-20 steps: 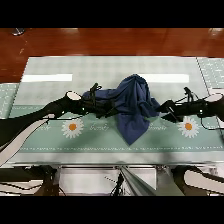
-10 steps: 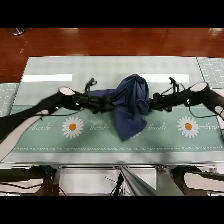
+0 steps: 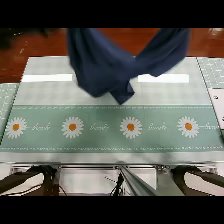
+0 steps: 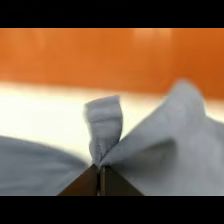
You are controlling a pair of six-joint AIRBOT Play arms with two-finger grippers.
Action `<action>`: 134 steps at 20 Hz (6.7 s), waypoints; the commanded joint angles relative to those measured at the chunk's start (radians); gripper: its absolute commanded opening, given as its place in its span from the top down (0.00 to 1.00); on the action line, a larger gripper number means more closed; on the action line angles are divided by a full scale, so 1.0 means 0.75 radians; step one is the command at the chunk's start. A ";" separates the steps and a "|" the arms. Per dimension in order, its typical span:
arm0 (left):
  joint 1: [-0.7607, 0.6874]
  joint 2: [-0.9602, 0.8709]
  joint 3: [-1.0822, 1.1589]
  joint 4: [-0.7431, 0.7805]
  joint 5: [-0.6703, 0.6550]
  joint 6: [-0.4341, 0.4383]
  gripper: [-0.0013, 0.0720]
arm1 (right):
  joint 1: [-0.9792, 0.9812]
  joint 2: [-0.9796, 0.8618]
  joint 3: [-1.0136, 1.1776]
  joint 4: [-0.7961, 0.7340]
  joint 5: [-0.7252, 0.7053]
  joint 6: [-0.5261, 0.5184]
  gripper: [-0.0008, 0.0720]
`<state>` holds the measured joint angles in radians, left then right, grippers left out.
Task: Fold the shirts.
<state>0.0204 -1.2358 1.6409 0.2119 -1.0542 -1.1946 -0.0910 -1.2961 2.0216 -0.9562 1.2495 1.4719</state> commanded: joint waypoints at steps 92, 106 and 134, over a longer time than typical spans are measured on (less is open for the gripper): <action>-0.180 0.076 -1.545 0.484 0.179 -0.143 0.95 | -0.499 -0.136 -1.562 0.053 -0.091 -0.242 0.14; -0.178 0.077 -1.543 0.484 0.132 -0.142 0.95 | -0.208 -0.339 -1.316 0.187 -0.199 -0.224 0.95; 0.635 1.025 -0.087 1.305 -0.238 -0.461 0.95 | -0.228 1.165 -0.901 -0.520 0.435 0.188 0.95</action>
<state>0.5079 -0.4839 1.6432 1.1278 -1.1423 -1.4769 -0.2623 -0.5293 1.5555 -1.2800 1.5284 1.5742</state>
